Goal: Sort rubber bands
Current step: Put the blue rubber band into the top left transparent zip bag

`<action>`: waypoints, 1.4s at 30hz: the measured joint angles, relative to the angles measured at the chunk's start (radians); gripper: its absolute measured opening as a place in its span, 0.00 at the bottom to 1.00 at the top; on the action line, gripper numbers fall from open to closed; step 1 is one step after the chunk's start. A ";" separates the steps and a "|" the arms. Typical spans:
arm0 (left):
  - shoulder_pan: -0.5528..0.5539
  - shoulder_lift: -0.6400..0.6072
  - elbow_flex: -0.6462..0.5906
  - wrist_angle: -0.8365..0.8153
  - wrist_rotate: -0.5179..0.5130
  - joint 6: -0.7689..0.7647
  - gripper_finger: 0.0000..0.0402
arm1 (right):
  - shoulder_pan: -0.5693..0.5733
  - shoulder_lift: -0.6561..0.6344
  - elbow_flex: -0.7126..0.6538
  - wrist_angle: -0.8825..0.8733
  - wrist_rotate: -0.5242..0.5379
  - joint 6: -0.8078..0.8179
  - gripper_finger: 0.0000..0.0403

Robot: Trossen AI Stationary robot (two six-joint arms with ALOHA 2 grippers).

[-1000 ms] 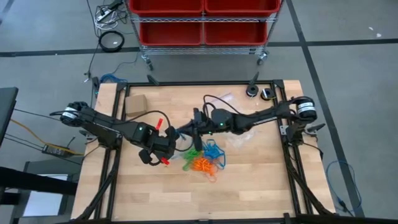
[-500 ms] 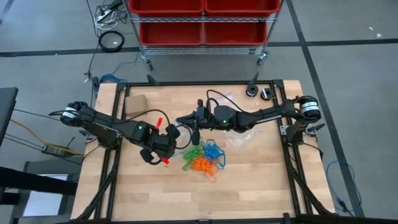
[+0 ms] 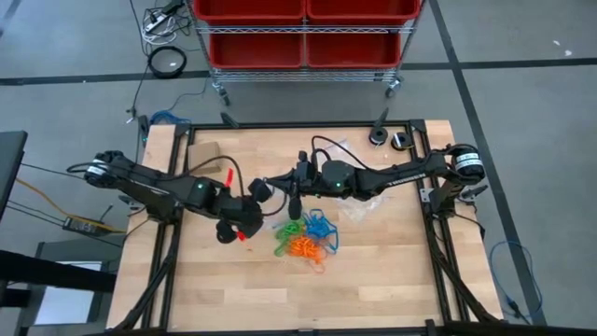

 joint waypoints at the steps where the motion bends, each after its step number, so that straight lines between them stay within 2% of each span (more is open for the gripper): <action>1: 0.000 0.000 0.005 -0.003 -0.003 0.001 0.00 | 0.001 0.000 0.000 -0.005 -0.004 0.000 0.00; 15: 0.000 0.000 0.060 -0.056 -0.017 0.004 0.00 | 0.032 0.000 -0.001 -0.223 -0.021 0.027 0.02; 18: 0.000 0.000 0.060 -0.076 -0.017 0.000 0.00 | 0.039 0.000 -0.001 -0.232 0.001 0.018 0.09; 22: 0.000 0.000 0.060 -0.093 -0.016 -0.011 0.00 | 0.040 -0.016 -0.001 -0.271 0.001 0.010 0.23; 26: 0.000 0.000 0.061 -0.137 -0.011 -0.027 0.00 | 0.046 -0.070 -0.002 -0.374 0.016 -0.002 0.36; 29: 0.000 0.000 0.061 -0.161 0.020 -0.047 0.00 | 0.072 -0.129 -0.001 -0.446 0.053 -0.039 0.40; 33: 0.000 0.000 0.061 -0.191 0.039 -0.056 0.00 | 0.103 -0.180 0.000 -0.617 0.076 -0.030 0.40; 36: 0.000 0.000 0.061 -0.191 0.047 -0.059 0.00 | 0.115 -0.172 -0.012 -0.782 0.093 0.026 0.37; 39: 0.000 0.000 0.061 -0.190 0.048 -0.063 0.00 | 0.127 -0.156 -0.097 -0.804 0.087 0.082 0.34; 42: 0.000 0.000 0.061 -0.188 0.055 -0.070 0.00 | 0.138 -0.154 -0.224 -0.716 0.077 0.120 0.32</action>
